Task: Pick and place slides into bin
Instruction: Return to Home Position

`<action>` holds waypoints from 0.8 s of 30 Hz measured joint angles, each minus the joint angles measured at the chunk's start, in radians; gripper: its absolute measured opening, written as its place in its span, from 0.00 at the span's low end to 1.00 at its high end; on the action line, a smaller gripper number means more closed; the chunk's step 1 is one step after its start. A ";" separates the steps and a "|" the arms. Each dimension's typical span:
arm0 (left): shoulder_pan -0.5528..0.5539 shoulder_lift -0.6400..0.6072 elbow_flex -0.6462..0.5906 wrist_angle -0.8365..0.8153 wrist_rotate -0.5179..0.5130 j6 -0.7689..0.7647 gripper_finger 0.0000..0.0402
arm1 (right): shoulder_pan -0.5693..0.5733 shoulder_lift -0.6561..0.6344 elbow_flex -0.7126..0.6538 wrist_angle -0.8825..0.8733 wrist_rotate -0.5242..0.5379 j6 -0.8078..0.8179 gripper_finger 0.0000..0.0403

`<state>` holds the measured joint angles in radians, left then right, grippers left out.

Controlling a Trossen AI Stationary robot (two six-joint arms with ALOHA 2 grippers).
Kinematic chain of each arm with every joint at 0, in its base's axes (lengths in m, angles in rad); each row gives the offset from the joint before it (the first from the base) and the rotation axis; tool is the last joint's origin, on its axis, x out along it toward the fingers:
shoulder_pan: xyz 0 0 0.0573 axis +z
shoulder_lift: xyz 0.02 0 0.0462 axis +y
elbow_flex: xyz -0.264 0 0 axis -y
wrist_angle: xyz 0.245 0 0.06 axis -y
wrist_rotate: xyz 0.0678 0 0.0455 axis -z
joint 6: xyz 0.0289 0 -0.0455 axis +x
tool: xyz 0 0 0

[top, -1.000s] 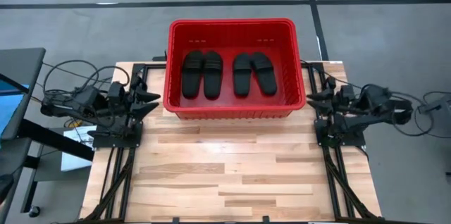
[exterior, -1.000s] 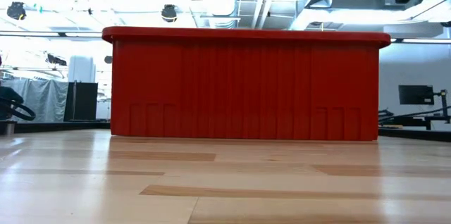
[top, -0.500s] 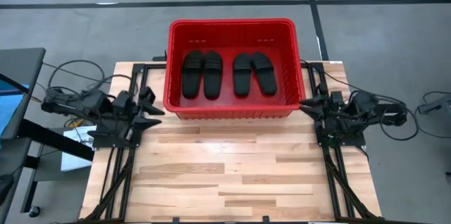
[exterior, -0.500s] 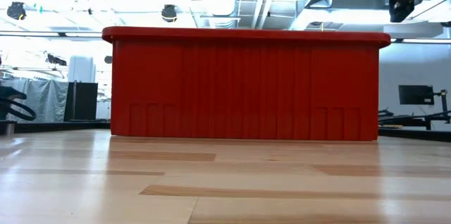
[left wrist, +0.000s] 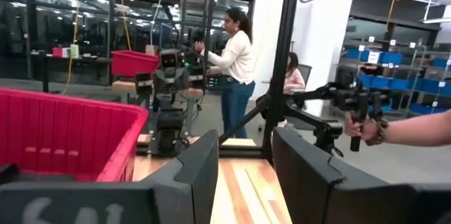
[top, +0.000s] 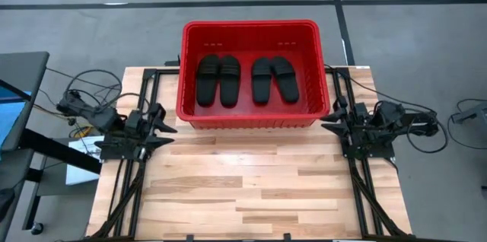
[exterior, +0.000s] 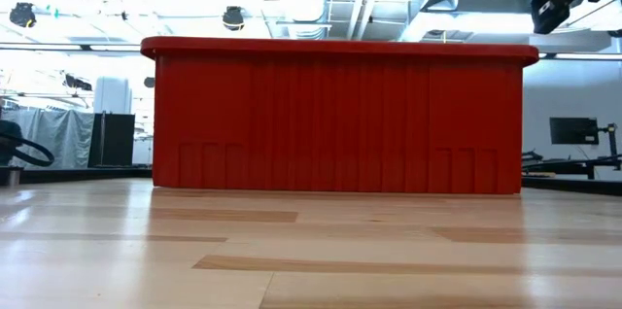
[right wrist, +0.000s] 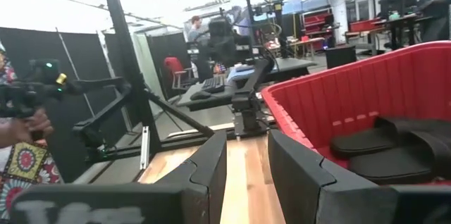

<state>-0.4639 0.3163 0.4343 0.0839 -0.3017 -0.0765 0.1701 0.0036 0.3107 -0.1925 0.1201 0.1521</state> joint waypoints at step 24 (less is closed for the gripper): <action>-0.164 -0.173 -0.400 0.229 0.062 -0.103 0.31 | 0.000 0.000 0.000 -0.053 -0.045 0.006 0.24</action>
<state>-0.6282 0.1429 0.0346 0.3133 -0.2398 -0.1794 0.1703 0.0036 0.3107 -0.2450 0.0750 0.1585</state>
